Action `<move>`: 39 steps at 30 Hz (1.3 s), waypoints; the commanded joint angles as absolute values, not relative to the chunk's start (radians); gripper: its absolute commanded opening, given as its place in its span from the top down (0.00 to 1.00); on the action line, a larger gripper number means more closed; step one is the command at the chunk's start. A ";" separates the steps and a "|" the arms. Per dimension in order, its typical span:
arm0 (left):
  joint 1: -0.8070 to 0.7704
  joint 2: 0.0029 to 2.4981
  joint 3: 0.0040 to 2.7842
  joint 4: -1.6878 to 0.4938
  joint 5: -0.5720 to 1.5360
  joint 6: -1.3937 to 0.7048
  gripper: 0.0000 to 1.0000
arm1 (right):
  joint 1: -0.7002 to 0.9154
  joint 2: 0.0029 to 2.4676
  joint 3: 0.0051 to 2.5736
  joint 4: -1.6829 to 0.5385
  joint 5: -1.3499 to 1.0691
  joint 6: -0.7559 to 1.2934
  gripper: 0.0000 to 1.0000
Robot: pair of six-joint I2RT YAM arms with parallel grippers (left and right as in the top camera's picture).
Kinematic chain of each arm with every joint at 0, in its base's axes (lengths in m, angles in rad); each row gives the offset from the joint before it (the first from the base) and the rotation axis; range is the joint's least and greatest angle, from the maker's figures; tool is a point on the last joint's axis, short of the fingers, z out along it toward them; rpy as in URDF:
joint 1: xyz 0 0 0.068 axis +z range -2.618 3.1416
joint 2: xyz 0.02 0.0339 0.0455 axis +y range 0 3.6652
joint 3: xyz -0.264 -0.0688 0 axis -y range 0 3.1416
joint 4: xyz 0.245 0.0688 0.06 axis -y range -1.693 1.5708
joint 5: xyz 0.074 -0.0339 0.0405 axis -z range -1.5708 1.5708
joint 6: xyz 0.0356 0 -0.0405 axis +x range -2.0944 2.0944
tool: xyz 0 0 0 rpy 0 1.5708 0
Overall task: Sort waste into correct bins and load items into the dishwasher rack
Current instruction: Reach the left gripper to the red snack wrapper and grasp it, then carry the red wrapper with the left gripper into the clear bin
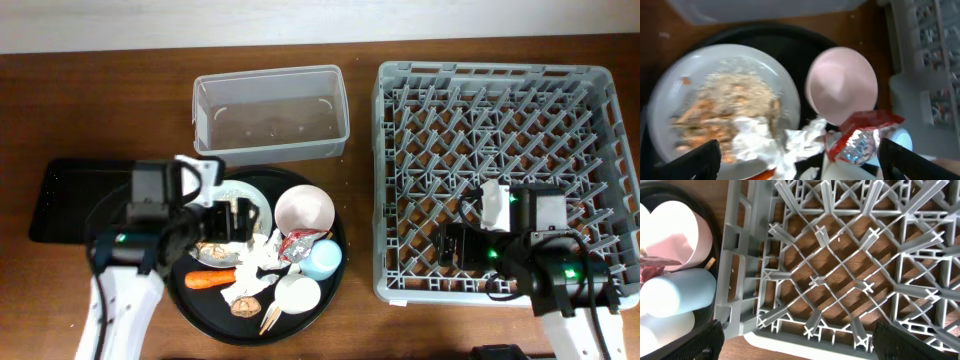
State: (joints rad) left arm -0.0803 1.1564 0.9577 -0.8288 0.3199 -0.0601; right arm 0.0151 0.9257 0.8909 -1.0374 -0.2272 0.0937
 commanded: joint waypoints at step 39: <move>-0.377 1.481 1.142 -0.286 -0.141 -0.022 0.99 | 0.012 0.949 0.909 -1.040 -0.225 0.087 0.02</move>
